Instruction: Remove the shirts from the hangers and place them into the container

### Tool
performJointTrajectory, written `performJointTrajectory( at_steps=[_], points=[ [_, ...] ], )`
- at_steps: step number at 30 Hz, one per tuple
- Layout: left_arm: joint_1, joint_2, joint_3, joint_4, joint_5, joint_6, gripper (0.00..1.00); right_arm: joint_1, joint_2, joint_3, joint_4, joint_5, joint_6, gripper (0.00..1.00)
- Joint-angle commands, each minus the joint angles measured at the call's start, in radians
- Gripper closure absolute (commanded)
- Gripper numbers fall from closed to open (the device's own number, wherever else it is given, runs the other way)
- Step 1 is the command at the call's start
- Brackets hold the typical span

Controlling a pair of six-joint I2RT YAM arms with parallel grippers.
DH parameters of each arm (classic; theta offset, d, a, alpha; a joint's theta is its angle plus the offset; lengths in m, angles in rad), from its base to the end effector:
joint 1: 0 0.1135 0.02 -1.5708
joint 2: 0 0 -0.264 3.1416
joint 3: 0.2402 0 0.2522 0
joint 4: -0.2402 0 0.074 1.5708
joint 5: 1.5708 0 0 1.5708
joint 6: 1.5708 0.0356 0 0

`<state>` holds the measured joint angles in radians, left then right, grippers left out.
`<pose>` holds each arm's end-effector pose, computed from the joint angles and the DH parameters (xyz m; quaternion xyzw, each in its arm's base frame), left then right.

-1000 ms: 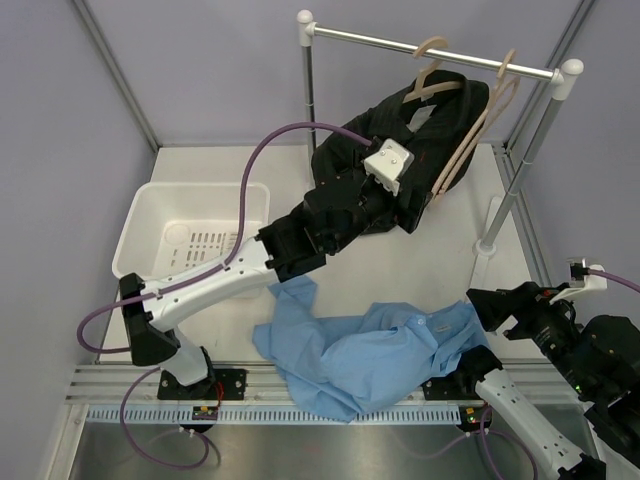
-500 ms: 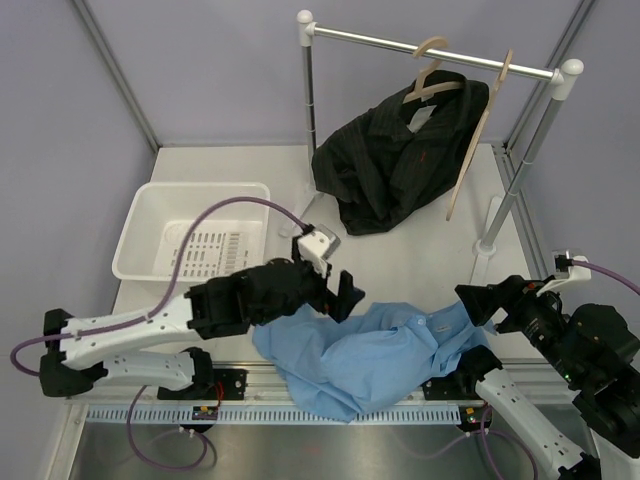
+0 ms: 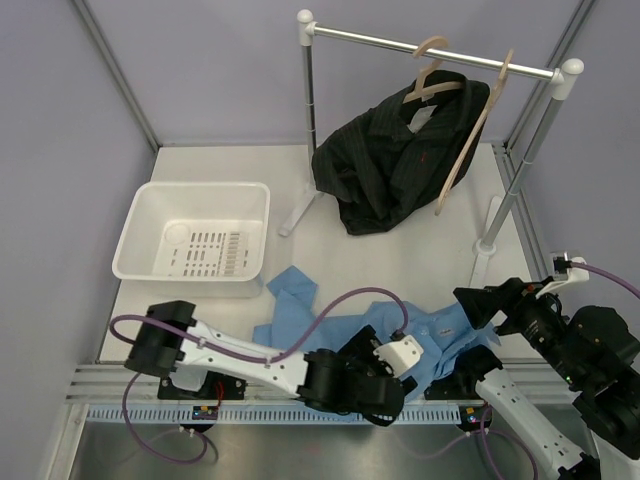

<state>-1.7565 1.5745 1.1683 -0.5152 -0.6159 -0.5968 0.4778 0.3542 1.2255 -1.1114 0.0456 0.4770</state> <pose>-0.0411 -0.3301 0.2537 0.4140 0.8085 -0.1704 0.3820 -0.0076 -0.0058 0.4051 0.0138 0.7865 0.2676 0.5564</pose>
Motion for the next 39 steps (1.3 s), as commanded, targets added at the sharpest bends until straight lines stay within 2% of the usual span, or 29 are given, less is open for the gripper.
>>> performJointTrajectory(
  at_steps=[1, 5, 9, 14, 18, 26, 32, 36, 37, 38, 39],
  points=[
    [-0.003, 0.157, 0.137, -0.19, -0.157, -0.092, 0.01, 0.001, -0.018, -0.007, 0.012, -0.027, -0.008, 0.15],
    [0.02, 0.254, 0.206, -0.25, -0.196, -0.116, 0.01, -0.001, -0.031, -0.023, 0.002, -0.029, -0.011, 0.15],
    [0.11, 0.191, 0.073, -0.07, -0.098, -0.06, 0.01, -0.001, -0.032, -0.018, 0.001, -0.024, -0.014, 0.15],
    [0.224, 0.064, -0.048, 0.067, -0.019, 0.035, 0.01, 0.001, -0.031, -0.02, 0.004, -0.024, -0.015, 0.15],
    [0.304, 0.047, -0.085, 0.162, 0.154, 0.089, 0.01, 0.001, -0.029, -0.023, 0.012, -0.026, -0.012, 0.15],
    [0.396, 0.166, -0.045, 0.148, 0.513, 0.092, 0.01, 0.001, -0.038, -0.027, 0.013, -0.024, -0.011, 0.16],
    [0.459, 0.197, -0.11, 0.211, 0.562, 0.049, 0.01, 0.001, -0.05, -0.035, 0.016, -0.027, -0.008, 0.16],
    [0.476, 0.219, -0.142, 0.236, 0.532, 0.032, 0.01, 0.001, -0.055, -0.041, 0.018, -0.033, -0.006, 0.16],
    [0.482, 0.223, -0.148, 0.241, 0.538, 0.026, 0.03, 0.001, -0.057, -0.046, 0.018, -0.033, -0.006, 0.16],
    [0.497, 0.234, -0.151, 0.254, 0.55, 0.023, 0.19, 0.001, -0.058, -0.047, 0.019, -0.035, -0.006, 0.16],
    [0.503, 0.242, -0.153, 0.257, 0.561, 0.022, 0.26, 0.001, -0.061, -0.049, 0.019, -0.033, -0.005, 0.16]
  ],
)
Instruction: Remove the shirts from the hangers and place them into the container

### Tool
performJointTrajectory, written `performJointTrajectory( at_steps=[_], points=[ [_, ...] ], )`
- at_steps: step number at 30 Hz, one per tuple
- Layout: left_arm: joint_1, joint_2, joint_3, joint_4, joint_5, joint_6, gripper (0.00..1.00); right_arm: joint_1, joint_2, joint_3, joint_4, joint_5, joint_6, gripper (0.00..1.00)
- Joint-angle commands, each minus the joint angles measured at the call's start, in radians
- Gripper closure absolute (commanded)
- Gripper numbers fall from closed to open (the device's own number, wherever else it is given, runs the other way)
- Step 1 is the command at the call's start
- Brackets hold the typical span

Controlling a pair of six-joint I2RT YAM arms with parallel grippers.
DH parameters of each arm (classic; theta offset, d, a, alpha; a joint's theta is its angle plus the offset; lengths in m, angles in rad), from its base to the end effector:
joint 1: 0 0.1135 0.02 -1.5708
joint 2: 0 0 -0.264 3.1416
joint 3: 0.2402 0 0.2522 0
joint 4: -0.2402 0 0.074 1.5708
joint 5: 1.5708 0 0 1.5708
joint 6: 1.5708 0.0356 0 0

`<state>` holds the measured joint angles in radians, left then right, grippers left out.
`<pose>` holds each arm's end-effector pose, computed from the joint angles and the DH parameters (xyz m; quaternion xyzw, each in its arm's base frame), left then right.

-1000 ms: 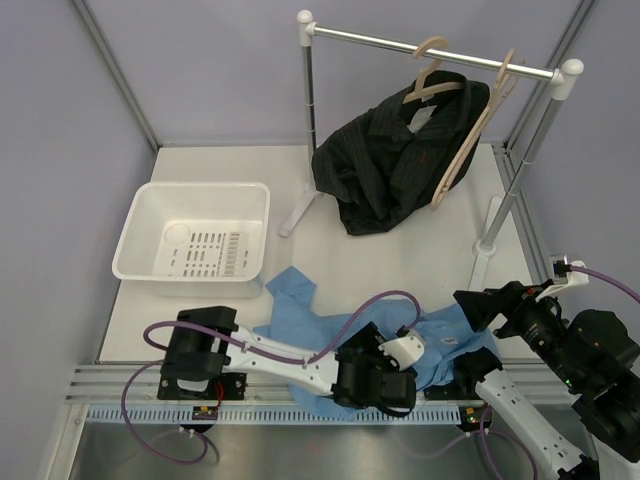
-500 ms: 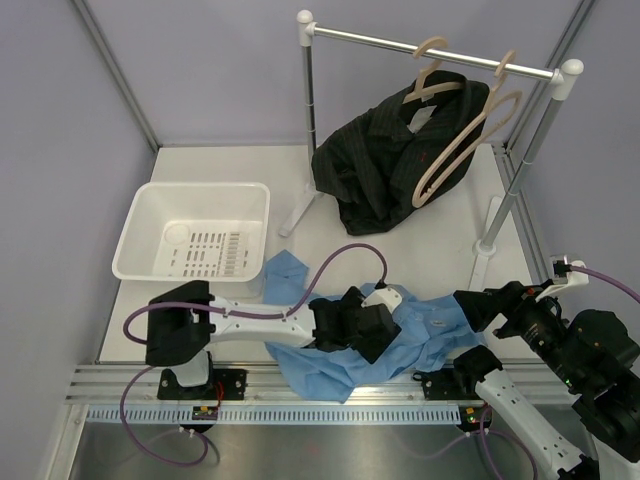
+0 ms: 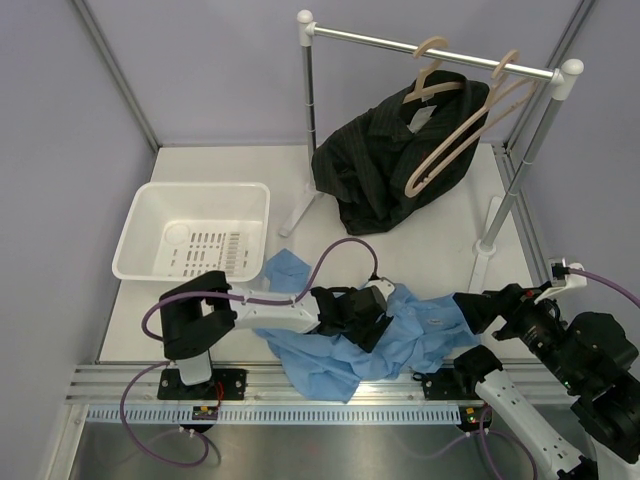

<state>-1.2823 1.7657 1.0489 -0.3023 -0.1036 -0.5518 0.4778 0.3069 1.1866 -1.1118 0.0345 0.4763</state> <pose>0.1038 -0.3370 0.1636 0.3301 0.9026 -0.1856 0.2050 -0.0129 -0.0080 0.3950 0.0101 0.7841 0.2728 0.5573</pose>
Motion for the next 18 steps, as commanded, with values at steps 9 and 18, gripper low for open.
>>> performJointTrajectory(
  at_steps=[9, 18],
  points=[
    [0.043, -0.003, 0.009, -0.041, -0.163, -0.019, 1.0, 0.001, -0.019, -0.021, 0.021, -0.022, -0.004, 0.16],
    [0.09, -0.389, 0.262, -0.273, -0.563, 0.159, 1.0, 0.001, -0.009, -0.013, 0.027, -0.022, -0.007, 0.16]
  ],
)
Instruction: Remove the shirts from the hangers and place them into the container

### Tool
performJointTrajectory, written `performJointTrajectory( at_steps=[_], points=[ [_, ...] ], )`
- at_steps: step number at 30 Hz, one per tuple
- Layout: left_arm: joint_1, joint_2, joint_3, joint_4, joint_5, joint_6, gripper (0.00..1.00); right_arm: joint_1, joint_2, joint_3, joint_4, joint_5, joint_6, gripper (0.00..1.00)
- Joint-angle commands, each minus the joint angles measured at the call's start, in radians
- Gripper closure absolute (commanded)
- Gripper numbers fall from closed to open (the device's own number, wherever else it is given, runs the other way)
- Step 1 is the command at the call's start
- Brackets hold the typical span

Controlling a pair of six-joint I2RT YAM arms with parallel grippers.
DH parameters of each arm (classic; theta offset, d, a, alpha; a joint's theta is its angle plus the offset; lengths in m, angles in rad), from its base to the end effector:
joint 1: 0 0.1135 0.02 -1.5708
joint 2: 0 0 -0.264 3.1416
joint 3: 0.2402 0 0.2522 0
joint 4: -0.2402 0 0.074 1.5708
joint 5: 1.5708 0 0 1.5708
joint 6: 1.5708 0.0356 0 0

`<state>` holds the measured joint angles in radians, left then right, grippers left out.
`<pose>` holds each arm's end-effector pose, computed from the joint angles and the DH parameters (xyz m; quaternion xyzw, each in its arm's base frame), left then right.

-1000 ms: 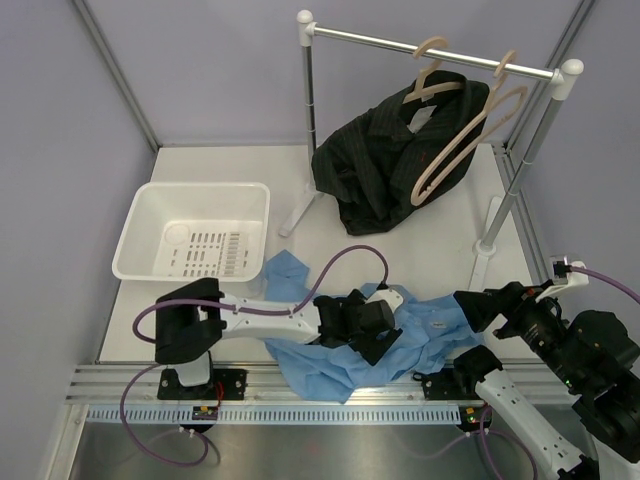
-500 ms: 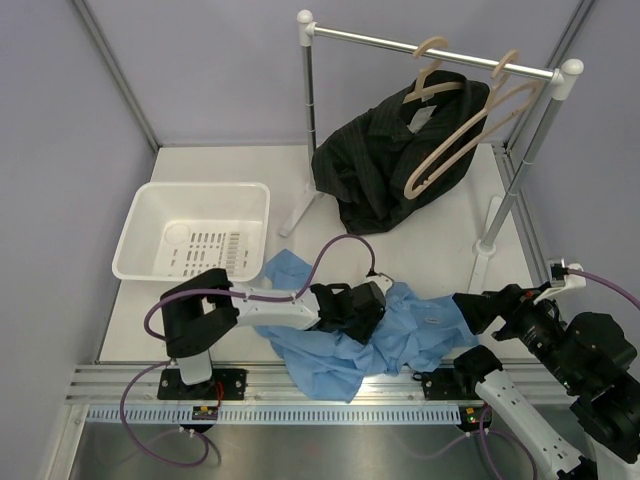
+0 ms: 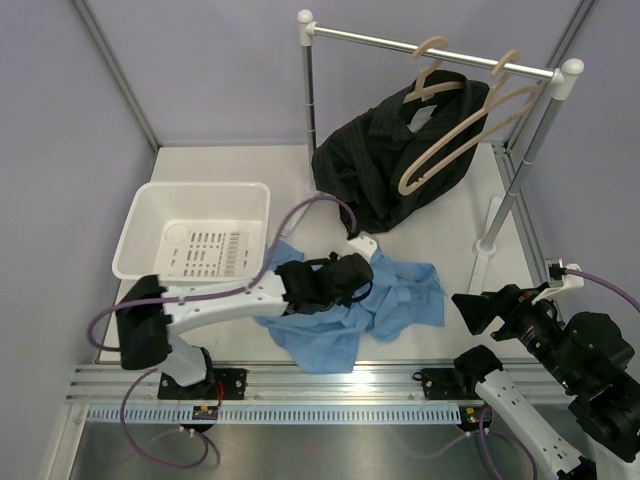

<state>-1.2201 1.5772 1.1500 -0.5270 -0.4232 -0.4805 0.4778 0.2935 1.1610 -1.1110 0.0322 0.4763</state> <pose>0.1275 -0.3059 0.2438 0.2773 0.8917 -0.0909 0.3461 -0.0116 -0.0073 0.3891 0.0093 0.7877 0.2715 0.5530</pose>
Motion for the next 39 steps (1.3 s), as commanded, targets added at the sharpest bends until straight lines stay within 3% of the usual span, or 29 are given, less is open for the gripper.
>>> performJointTrajectory(
  at_steps=[1, 6, 9, 11, 12, 13, 21, 34, 39],
  points=[
    [0.039, -0.276, 0.189, -0.062, -0.264, 0.133, 1.0, 0.001, 0.006, 0.016, 0.027, -0.018, -0.011, 0.16],
    [0.06, -0.436, 0.368, -0.119, -0.467, 0.322, 1.0, -0.001, 0.01, 0.022, 0.033, -0.02, -0.011, 0.16],
    [0.06, -0.549, 0.36, -0.006, -0.606, 0.481, 1.0, 0.001, 0.015, 0.019, 0.04, -0.021, -0.015, 0.16],
    [0.062, -0.642, 0.321, 0.198, -0.713, 0.618, 1.0, 0.001, 0.018, 0.019, 0.043, -0.021, -0.016, 0.16],
    [0.062, -0.673, 0.298, 0.288, -0.732, 0.769, 1.0, 0.001, 0.021, 0.019, 0.046, -0.025, -0.016, 0.16],
    [0.064, -0.703, 0.239, 0.505, -0.742, 0.854, 1.0, 0.002, 0.022, 0.019, 0.05, -0.026, -0.016, 0.16],
    [0.08, -0.778, 0.166, 1.224, -0.631, 1.478, 1.0, 0.001, 0.038, 0.02, 0.059, -0.025, -0.027, 0.16],
    [0.154, -0.784, 0.114, 1.686, -0.49, 1.824, 1.0, 0.001, 0.065, 0.009, 0.059, -0.069, -0.05, 0.16],
    [0.154, -0.809, 0.123, 1.638, -0.434, 1.787, 1.0, 0.001, 0.07, -0.006, 0.062, -0.081, -0.056, 0.16]
  ],
)
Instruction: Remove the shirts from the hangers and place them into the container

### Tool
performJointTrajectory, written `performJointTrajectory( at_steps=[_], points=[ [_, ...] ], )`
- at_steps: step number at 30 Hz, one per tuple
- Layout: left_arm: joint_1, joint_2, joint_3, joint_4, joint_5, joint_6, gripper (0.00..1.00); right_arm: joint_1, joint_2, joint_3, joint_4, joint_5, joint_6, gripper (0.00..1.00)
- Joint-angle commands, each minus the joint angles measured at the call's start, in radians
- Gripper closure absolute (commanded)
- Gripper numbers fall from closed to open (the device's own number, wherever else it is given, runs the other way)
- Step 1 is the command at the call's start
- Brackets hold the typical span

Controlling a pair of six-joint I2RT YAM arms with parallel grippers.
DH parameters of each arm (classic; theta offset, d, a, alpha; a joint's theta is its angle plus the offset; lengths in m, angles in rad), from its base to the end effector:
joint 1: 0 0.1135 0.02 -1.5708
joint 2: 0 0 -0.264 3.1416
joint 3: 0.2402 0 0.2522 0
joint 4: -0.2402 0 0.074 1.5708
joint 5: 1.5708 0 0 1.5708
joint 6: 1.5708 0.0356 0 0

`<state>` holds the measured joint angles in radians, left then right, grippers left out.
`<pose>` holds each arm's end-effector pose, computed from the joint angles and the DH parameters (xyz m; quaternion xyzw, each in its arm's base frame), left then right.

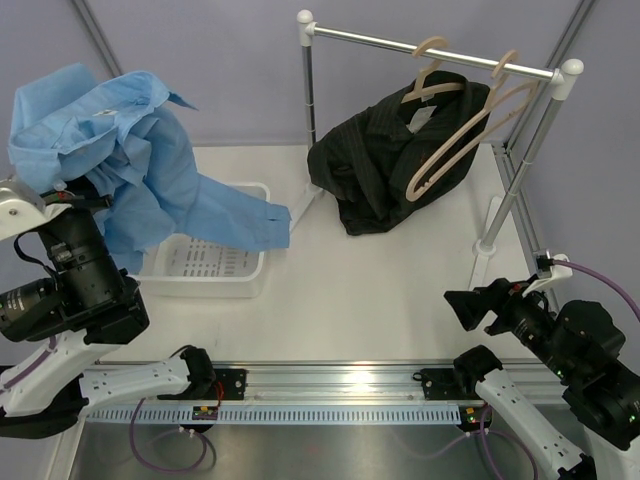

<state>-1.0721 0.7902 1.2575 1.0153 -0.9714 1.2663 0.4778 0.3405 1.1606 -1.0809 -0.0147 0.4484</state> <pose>0.0422 -0.0160 0.5587 -0.1464 0.4445 0.1061 0.8773 0.0000 0.0006 0.3935 -0.0161 0.7929 0.2773 0.5424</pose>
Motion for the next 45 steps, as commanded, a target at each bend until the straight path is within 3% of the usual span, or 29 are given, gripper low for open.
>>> performJointTrajectory(
  at_steps=[1, 7, 11, 19, 27, 33, 36, 37, 40, 45],
  points=[
    [0.006, -0.016, 0.016, 0.123, 0.12, 0.054, 1.0, 0.001, 0.023, -0.009, 0.033, -0.034, -0.028, 0.16],
    [0.006, 0.003, 0.046, 0.184, 0.163, 0.156, 1.0, 0.001, 0.022, -0.004, 0.036, -0.054, -0.025, 0.16],
    [0.006, -0.032, 0.046, 0.123, 0.171, 0.11, 1.0, 0.001, 0.032, 0.008, 0.038, -0.059, -0.031, 0.16],
    [0.006, -0.029, -0.067, 0.184, 0.158, 0.119, 1.0, 0.002, 0.026, 0.004, 0.047, -0.062, -0.027, 0.16],
    [0.055, -0.008, -0.102, 0.128, 0.148, 0.052, 1.0, 0.001, 0.022, 0.019, 0.03, -0.054, -0.028, 0.16],
    [0.162, -0.013, -0.178, -0.22, 0.073, -0.325, 1.0, 0.001, 0.019, 0.033, 0.032, -0.059, -0.022, 0.16],
    [0.291, -0.025, -0.216, -0.568, 0.056, -0.743, 1.0, 0.001, 0.008, 0.034, 0.036, -0.064, -0.011, 0.16],
    [0.328, -0.051, -0.234, -0.649, 0.125, -0.973, 1.0, 0.001, 0.005, 0.034, 0.036, -0.067, -0.005, 0.16],
    [0.487, -0.056, -0.296, -0.866, 0.273, -1.273, 1.0, 0.001, -0.001, 0.04, 0.024, -0.082, -0.005, 0.16],
    [0.678, 0.029, -0.276, -1.219, 0.39, -1.553, 1.0, 0.001, -0.006, 0.073, -0.008, -0.057, -0.02, 0.16]
  ],
)
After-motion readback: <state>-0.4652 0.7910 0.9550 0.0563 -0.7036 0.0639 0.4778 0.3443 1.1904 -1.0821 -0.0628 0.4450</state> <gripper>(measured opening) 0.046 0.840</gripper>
